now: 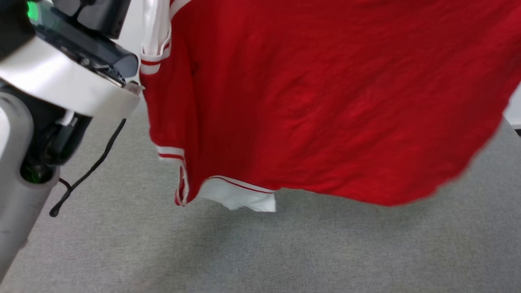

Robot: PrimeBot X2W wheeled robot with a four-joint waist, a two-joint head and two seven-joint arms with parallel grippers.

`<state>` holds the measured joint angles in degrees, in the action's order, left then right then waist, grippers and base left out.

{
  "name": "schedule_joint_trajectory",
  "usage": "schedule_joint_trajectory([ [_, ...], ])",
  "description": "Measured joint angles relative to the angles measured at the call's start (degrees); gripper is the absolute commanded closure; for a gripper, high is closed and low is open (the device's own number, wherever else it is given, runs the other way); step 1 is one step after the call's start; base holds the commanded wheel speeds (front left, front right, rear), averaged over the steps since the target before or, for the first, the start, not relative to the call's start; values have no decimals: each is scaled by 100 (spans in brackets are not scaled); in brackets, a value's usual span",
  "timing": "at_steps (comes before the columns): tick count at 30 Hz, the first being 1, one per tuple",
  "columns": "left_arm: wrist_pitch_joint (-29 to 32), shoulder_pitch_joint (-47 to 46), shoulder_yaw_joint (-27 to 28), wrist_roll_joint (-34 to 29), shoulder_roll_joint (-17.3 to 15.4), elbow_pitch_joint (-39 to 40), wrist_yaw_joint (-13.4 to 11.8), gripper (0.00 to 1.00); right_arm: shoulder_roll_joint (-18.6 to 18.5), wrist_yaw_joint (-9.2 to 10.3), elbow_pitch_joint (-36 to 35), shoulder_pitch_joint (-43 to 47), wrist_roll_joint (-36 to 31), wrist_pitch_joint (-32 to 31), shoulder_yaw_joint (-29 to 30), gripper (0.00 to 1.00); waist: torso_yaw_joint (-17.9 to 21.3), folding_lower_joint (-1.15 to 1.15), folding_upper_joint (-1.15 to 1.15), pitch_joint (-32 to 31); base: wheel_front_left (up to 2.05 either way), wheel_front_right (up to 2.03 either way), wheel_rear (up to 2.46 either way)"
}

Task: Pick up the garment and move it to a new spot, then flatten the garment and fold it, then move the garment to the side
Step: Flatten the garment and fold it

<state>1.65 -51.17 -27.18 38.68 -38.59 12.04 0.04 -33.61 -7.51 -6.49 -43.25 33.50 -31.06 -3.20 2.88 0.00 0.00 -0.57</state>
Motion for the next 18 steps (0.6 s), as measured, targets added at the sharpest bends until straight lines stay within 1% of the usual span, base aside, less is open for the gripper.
schedule_joint_trajectory([
  [3,253,-113,25,281,-13,-155,100,100,15,0,-3,-101,-71,-15,-9,100,82,0,0,98,0,0,0],
  [6,573,-330,-44,368,-114,-319,261,100,9,0,3,-281,-141,-22,-48,100,139,0,0,269,0,0,0],
  [9,802,-643,-143,320,-220,-514,399,100,-21,0,51,-549,-225,47,-118,100,189,0,0,500,0,0,0],
  [13,956,-1204,-249,199,-260,-855,557,100,-47,-1,241,-1010,-394,221,-315,100,250,0,0,894,0,0,0],
  [16,991,-1773,-334,138,-209,-1111,650,100,-19,-1,578,-1480,-492,401,-413,100,286,0,0,1259,0,0,0],
  [18,959,-2158,-427,-9,-181,-1355,677,100,73,0,864,-1794,-598,504,-553,100,300,1,0,1507,0,0,0],
])
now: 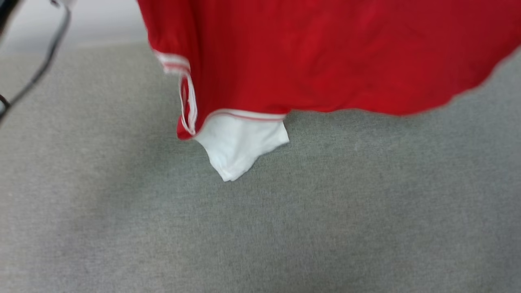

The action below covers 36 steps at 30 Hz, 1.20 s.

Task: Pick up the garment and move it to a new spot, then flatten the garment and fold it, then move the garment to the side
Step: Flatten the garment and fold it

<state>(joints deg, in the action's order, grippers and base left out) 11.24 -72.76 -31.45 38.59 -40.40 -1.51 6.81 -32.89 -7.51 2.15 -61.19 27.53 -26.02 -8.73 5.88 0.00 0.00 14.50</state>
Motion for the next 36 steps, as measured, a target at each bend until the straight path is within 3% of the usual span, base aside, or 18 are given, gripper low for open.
schedule_joint_trajectory([
  [9,-475,-2048,-30,-626,427,-1550,-25,100,555,-1,1451,-1793,-684,969,-361,100,37,1,0,1147,0,0,0],
  [15,-993,-2998,-187,-887,735,-2618,25,100,944,-2,2601,-2786,-1193,1851,-233,100,-3,1,0,1756,0,0,0],
  [20,-1466,-3393,-535,-976,910,-3087,53,100,1161,-2,3286,-3062,-1425,2421,-283,100,-103,1,0,2148,0,0,0],
  [28,-2184,-2680,-1269,-452,1027,-3439,59,100,1296,-2,4034,-2612,-1540,3047,-828,100,-340,1,0,2473,0,0,0],
  [36,-2591,-1180,-1887,110,1168,-3178,59,100,1158,-1,4406,-1400,-1170,3494,-1536,100,-454,0,0,2131,0,0,0],
])
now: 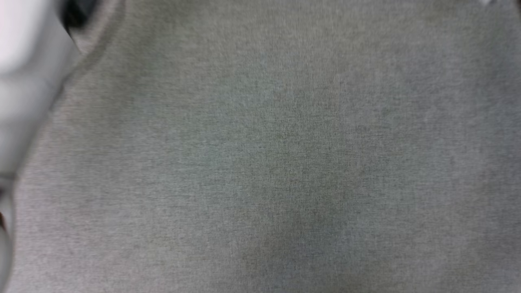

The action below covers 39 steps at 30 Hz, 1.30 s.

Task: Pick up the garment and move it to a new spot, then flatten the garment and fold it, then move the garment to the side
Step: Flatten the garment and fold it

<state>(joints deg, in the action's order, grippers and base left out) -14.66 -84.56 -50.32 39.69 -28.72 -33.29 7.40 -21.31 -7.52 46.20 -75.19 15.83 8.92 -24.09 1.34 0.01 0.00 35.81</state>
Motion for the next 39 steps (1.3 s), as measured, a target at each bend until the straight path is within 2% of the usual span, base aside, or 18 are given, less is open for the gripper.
schedule_joint_trajectory([
  [4,-23,939,-385,119,-67,526,0,100,-185,0,38,808,252,147,-350,100,-35,0,0,-333,0,0,0],
  [10,-33,2334,-898,-292,-560,1296,-7,100,-582,-1,-135,2019,686,183,-1046,100,-52,-1,0,-944,0,0,0],
  [18,1,4031,-1336,-339,-1120,1985,-316,100,-1156,0,-553,3246,1452,-87,-1702,100,-83,-2,0,-1813,0,0,0],
  [27,424,5194,-1907,-313,-1399,2889,-787,100,-1695,0,-1129,4512,2219,-434,-1884,100,-246,-3,0,-2577,0,0,0],
  [32,575,5743,-2078,-245,-1410,3223,-910,100,-2061,0,-1666,5241,2781,-706,-1806,100,-325,-3,0,-2898,0,0,0],
  [36,594,6192,-2140,-73,-1406,3434,-1023,100,-2337,0,-1917,5783,2843,-958,-1631,100,-348,-3,0,-3103,0,0,0],
  [39,602,6447,-2171,-59,-1443,3632,-1134,100,-2372,0,-2162,6143,2941,-1111,-1441,100,-327,-3,0,-3184,0,0,0],
])
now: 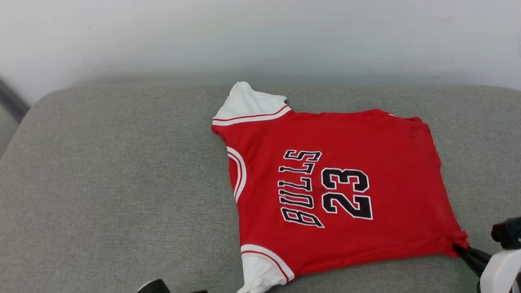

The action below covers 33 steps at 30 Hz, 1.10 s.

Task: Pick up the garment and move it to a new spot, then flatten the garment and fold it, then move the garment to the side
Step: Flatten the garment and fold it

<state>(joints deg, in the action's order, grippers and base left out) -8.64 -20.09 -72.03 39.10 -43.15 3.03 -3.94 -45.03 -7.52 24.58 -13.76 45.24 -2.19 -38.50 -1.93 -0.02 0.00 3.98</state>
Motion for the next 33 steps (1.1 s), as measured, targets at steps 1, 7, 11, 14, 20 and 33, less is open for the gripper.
schedule_joint_trajectory([
  [1,1,66,-3,12,-18,58,-18,100,0,0,-65,125,32,-52,60,100,6,0,0,-15,0,0,0],
  [7,40,208,-23,-91,-136,292,-122,100,0,0,-545,671,52,-236,523,100,53,1,0,6,0,0,0],
  [11,-73,-1,163,-207,-264,367,-215,100,26,0,-851,777,-34,-331,921,100,101,1,0,71,0,0,0],
  [14,-146,-232,328,-310,-386,414,-265,100,32,0,-1118,783,-97,-463,1195,100,134,1,0,145,0,0,0],
  [20,-188,-740,633,-409,-533,427,-246,100,97,0,-1530,559,-240,-845,1644,100,194,2,0,419,0,0,0],
  [33,136,-2128,877,-522,-66,-531,452,100,447,0,-1372,-415,-859,-1817,1816,100,229,3,0,1348,0,0,0],
])
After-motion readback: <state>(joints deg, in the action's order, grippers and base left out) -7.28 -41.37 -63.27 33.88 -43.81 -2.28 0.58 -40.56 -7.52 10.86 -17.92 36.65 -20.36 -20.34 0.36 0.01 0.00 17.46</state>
